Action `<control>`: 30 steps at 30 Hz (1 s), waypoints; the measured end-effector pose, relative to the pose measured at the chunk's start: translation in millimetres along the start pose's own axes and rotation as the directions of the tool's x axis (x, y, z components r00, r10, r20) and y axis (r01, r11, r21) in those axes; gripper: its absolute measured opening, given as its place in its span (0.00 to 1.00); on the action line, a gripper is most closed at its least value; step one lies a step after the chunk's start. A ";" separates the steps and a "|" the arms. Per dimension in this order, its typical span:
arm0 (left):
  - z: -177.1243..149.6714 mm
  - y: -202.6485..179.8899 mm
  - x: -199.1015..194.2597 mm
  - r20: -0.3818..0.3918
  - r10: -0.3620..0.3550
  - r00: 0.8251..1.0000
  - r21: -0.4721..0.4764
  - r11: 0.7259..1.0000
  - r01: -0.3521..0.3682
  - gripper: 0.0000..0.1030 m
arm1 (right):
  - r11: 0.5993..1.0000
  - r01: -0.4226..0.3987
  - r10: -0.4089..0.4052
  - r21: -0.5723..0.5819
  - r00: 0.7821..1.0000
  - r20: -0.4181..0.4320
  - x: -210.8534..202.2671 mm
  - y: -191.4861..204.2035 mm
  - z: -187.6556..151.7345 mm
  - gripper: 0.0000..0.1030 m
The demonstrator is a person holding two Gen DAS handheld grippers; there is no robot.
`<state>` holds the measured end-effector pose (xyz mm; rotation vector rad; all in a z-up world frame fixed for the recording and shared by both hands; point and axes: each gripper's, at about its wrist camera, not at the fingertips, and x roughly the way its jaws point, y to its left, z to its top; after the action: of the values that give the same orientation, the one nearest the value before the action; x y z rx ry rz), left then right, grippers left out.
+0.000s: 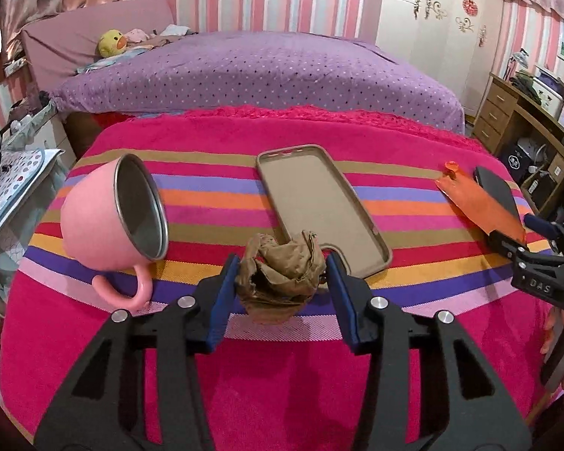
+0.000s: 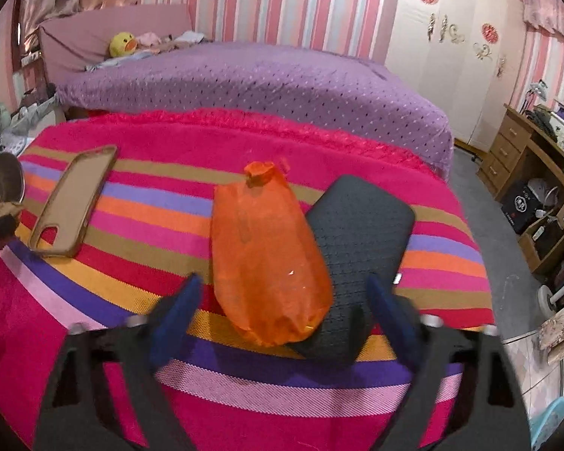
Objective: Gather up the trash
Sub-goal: 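Hold the brown paper in the left tool while the right tool grasps the orange plastic bag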
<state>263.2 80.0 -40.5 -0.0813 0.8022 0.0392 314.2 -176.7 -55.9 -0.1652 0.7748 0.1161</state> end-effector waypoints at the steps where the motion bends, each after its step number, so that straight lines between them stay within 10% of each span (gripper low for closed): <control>1: 0.5 0.7 -0.3 0.002 0.005 1.000 -0.003 1.000 -0.005 0.44 | 1.000 0.002 -0.002 -0.001 1.000 -0.009 2.2 0.0 -0.6 0.63; 15: -0.3 8.1 -5.5 -0.012 0.022 1.000 -0.045 0.999 -0.022 0.45 | 1.000 -0.021 0.021 -0.013 0.999 0.040 -14.7 2.0 -8.3 0.17; 30: -11.1 -1.7 -25.5 0.018 0.021 1.000 -0.042 0.999 -0.020 0.45 | 0.998 -0.062 0.060 0.016 0.993 0.098 -49.8 -15.0 -28.2 0.12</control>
<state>237.7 77.2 -29.7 -0.1122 0.7837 0.0760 262.1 -199.0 -39.1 -0.1170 0.6837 0.1733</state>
